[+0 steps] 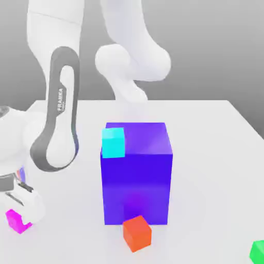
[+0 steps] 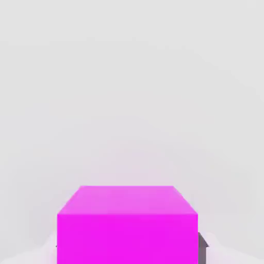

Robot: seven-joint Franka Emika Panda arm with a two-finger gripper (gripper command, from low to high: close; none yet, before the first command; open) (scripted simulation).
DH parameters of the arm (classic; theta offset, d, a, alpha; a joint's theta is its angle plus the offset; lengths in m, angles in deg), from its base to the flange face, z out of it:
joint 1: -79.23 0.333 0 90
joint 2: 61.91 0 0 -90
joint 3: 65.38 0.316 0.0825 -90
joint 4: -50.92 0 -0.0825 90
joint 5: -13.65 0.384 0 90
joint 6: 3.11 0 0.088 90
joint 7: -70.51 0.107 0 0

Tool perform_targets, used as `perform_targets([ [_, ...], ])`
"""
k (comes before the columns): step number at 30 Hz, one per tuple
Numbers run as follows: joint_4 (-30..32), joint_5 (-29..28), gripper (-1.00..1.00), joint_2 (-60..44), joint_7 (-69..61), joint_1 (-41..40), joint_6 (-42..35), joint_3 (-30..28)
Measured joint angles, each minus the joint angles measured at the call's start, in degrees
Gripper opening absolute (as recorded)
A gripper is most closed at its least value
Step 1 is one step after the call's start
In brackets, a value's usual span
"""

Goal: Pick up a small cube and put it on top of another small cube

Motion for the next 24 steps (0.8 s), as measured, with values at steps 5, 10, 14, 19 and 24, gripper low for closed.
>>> perform_targets([
  [5, -1.9, -4.8, -1.00, 3.0, 5.1, 5.2, -4.5, -0.5],
  [10, -7.3, -9.4, -1.00, 1.7, 3.5, 13.4, -7.6, 6.2],
  [14, -9.6, -12.6, -1.00, 1.6, 0.4, 19.1, -9.8, 11.4],
  [19, -11.7, -16.3, -1.00, 1.8, -3.5, 25.8, -12.2, 17.7],
  [24, -14.3, -20.1, -1.00, 0.6, -7.8, 32.7, -13.8, 23.9],
])
